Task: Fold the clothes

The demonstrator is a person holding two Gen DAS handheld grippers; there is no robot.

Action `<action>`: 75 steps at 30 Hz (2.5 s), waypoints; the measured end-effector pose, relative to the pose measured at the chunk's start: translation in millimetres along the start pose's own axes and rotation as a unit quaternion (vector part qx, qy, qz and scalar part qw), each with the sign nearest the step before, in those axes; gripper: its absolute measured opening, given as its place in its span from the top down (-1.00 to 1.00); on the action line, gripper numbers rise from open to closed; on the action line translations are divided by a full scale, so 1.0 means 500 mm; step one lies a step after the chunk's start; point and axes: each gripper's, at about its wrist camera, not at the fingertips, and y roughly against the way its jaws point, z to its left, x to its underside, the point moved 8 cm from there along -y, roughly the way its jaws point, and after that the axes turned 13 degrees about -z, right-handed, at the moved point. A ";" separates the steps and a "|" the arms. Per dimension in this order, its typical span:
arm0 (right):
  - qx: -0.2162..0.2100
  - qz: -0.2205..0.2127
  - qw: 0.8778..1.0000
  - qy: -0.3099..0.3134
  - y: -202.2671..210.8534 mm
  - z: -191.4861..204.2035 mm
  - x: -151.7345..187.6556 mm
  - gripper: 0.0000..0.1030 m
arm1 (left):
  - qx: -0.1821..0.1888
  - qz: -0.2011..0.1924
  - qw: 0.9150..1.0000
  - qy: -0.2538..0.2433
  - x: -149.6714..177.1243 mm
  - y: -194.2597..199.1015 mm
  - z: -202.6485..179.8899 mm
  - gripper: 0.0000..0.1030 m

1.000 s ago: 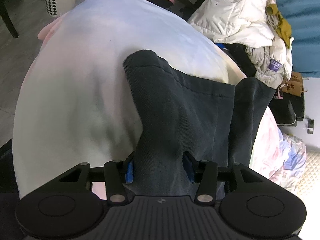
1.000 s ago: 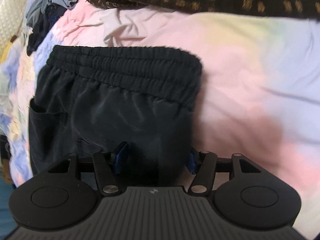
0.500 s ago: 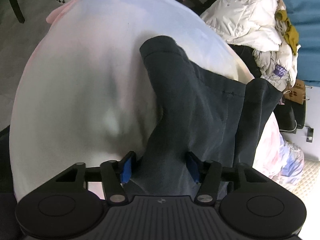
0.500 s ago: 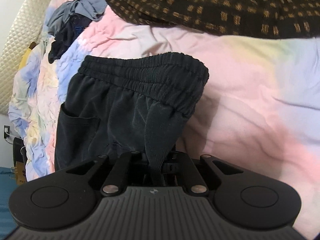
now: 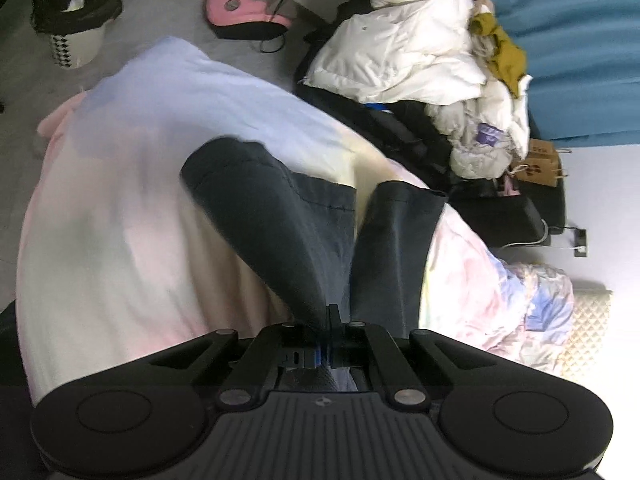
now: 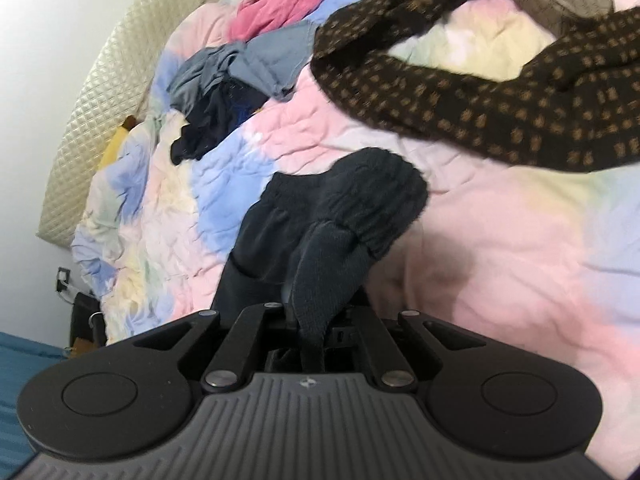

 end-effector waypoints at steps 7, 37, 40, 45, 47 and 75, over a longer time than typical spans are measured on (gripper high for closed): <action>0.032 0.006 0.999 0.013 -0.039 0.012 0.022 0.91 | -0.015 0.016 1.000 0.008 -0.001 -0.064 -0.044 0.96; 0.093 0.002 0.991 0.100 -0.569 0.354 0.062 0.83 | -0.119 0.055 0.989 -0.075 0.141 -0.578 -0.457 0.90; 0.089 0.009 0.991 0.100 -0.589 0.350 0.073 0.63 | -0.100 0.061 0.992 -0.057 0.146 -0.586 -0.448 0.62; 0.060 0.027 0.991 0.115 -0.583 0.375 0.083 0.24 | -0.053 0.058 0.994 -0.074 0.145 -0.546 -0.464 0.12; 0.052 0.035 0.989 0.134 -0.573 0.388 0.090 0.25 | -0.040 0.057 0.994 -0.087 0.144 -0.525 -0.471 0.06; -0.001 0.115 0.930 0.349 -0.134 0.446 0.451 0.24 | 0.018 0.046 0.994 -0.093 0.003 -0.379 -0.147 -0.57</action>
